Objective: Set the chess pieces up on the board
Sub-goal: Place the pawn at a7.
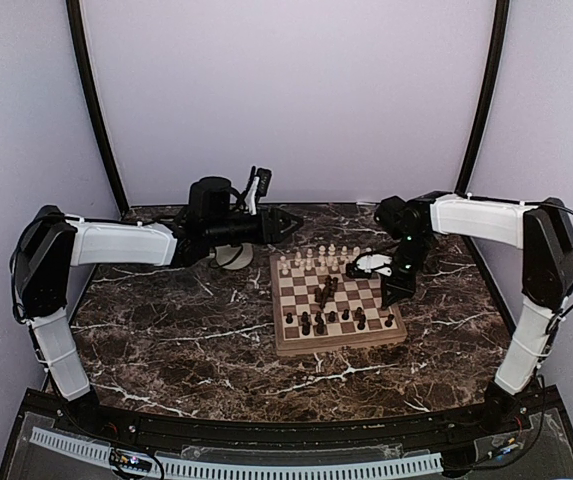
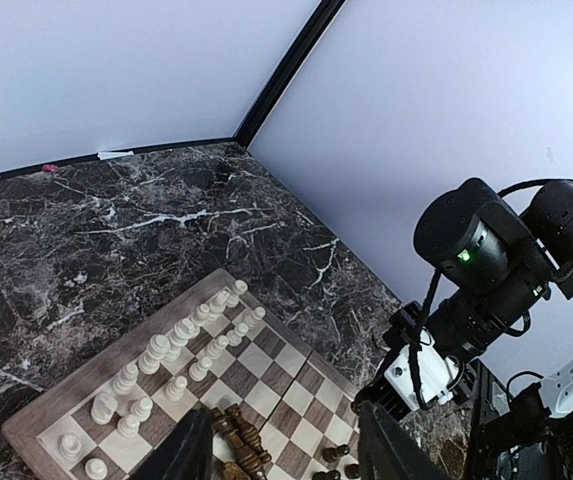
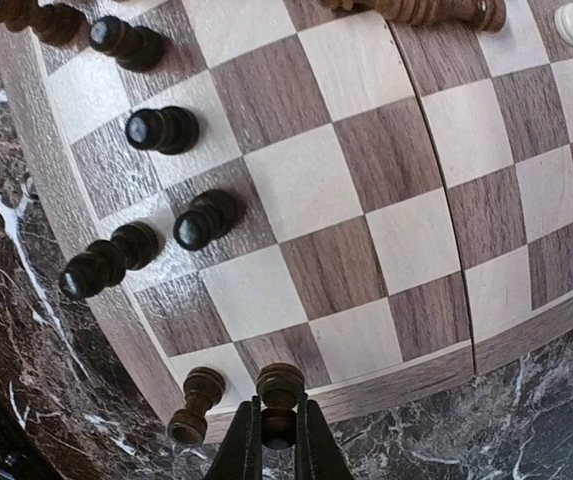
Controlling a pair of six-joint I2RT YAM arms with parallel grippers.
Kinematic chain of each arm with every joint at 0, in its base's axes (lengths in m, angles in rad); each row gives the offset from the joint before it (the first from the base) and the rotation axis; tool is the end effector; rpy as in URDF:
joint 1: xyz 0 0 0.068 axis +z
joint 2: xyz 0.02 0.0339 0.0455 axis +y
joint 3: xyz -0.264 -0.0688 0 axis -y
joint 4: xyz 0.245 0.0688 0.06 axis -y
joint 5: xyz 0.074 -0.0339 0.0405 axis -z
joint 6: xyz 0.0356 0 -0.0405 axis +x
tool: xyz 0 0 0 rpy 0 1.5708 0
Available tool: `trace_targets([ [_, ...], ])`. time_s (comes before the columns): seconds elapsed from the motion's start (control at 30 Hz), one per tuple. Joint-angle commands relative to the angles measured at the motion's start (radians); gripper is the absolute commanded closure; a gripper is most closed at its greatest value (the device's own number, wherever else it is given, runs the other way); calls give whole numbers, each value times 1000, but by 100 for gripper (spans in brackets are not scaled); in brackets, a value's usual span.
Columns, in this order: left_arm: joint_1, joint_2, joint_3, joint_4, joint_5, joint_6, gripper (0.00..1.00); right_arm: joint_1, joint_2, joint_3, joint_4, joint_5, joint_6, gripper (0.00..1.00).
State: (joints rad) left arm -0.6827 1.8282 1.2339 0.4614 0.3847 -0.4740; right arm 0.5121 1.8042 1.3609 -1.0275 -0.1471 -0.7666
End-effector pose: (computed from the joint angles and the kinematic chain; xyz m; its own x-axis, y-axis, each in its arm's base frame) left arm 0.3251 -0.2816 0.2672 -0.4901 -0.1468 -0.8592 0.7302 0.4692 -0.4967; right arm 0.2930 0.1707 0.2108 -0.2796 -0.9444 -0.1731 -0.9600 0.2777 0.0358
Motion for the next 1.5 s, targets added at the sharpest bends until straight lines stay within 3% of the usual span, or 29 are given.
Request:
trace_targets([
  [0.0, 8, -66, -10, -8, -8, 15, 48, 12, -42, -35, 46, 64, -14, 99],
  [1.07, 16, -34, -2, -8, 14, -14, 48, 46, -13, -66, 45, 68, -40, 96],
  [1.47, 18, -22, -4, -5, 22, -23, 48, 49, -8, -63, 45, 70, -42, 88],
])
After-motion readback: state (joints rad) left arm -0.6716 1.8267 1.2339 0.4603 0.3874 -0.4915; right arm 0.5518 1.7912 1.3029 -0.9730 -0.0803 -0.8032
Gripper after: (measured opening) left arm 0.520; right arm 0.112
